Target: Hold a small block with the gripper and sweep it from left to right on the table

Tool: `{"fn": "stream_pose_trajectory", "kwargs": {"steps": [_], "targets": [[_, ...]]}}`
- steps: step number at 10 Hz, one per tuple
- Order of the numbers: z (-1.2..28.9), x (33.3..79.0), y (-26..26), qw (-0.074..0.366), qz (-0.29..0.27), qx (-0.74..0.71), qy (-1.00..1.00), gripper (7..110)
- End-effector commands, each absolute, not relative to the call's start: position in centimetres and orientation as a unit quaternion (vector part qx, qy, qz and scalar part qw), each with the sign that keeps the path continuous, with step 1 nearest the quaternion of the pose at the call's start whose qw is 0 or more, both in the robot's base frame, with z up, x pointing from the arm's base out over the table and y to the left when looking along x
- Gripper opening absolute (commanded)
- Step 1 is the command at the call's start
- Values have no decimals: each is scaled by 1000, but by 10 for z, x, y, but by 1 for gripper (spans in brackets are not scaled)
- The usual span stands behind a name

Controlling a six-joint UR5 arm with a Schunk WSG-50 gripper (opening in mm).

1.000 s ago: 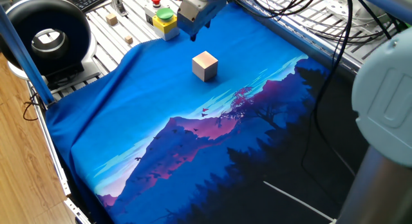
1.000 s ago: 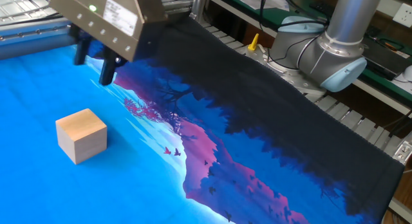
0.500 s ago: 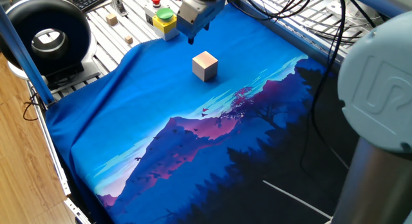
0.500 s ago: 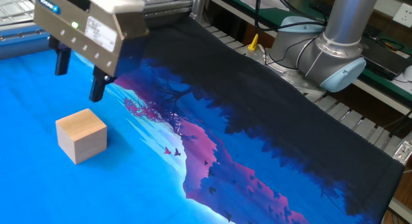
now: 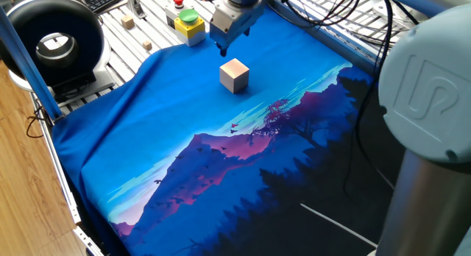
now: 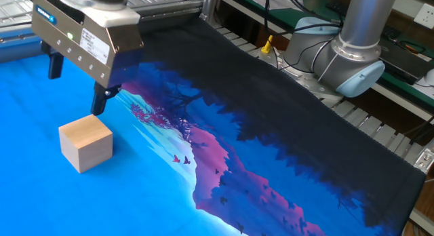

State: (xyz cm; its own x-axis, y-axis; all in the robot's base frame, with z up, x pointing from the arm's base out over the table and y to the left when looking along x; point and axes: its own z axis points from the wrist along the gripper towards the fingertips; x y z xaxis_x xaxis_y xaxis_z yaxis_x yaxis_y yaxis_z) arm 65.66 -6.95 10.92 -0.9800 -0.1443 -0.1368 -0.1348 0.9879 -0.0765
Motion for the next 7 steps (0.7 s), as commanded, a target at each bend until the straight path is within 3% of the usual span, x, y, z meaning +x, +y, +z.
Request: {"fn": "stream_pose_trajectory", "kwargs": {"steps": [1, 7], "targets": [[106, 642, -64, 41, -15, -29, 999, 88], [96, 649, -59, 27, -8, -9, 1000, 88]]}}
